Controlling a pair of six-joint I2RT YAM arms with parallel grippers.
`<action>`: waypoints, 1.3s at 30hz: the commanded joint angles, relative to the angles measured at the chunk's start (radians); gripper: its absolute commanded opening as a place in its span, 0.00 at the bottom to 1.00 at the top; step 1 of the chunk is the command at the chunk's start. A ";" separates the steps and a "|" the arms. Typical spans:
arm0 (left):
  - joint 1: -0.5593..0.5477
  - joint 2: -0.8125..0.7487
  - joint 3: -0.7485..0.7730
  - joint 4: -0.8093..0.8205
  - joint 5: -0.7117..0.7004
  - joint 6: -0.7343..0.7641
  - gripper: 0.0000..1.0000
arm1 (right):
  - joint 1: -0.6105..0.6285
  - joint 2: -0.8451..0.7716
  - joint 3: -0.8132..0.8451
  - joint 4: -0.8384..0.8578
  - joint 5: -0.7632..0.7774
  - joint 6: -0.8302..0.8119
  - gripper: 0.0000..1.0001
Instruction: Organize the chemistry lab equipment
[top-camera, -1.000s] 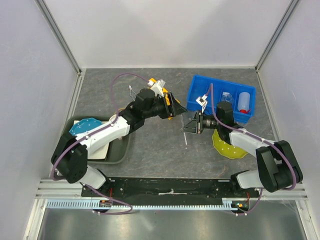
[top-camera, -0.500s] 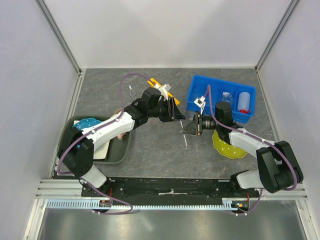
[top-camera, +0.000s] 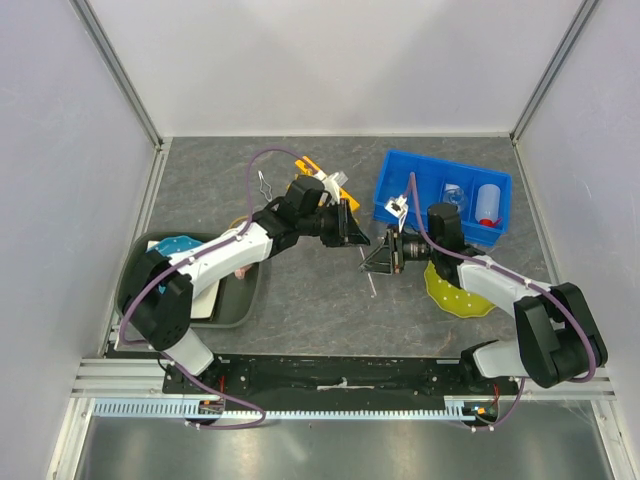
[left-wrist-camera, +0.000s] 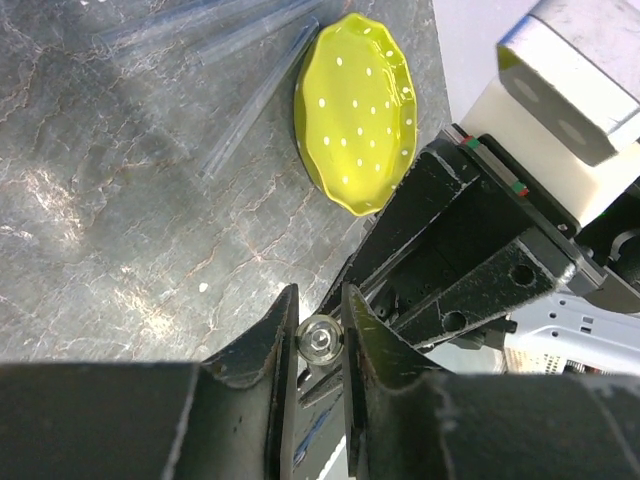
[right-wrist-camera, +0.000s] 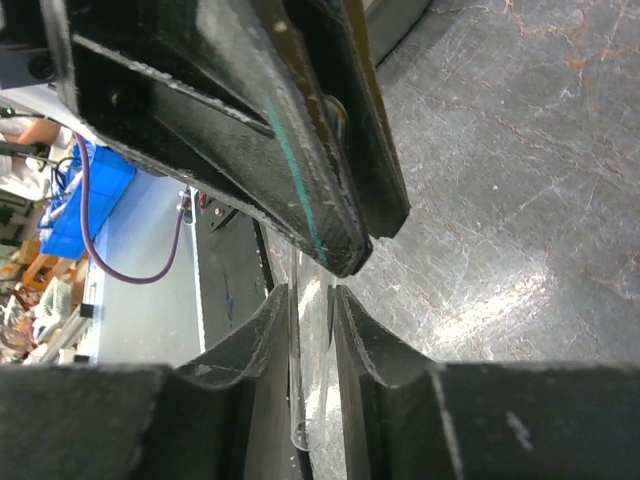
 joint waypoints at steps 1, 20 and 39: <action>0.019 -0.080 -0.024 0.021 0.025 0.026 0.12 | 0.008 -0.037 0.062 -0.050 -0.043 -0.148 0.35; 0.456 -0.300 -0.015 -0.168 -0.385 0.316 0.11 | -0.153 -0.136 0.211 -0.524 -0.099 -0.624 0.89; 0.536 0.197 0.384 0.181 -0.373 0.419 0.11 | -0.173 -0.131 0.212 -0.551 -0.066 -0.672 0.90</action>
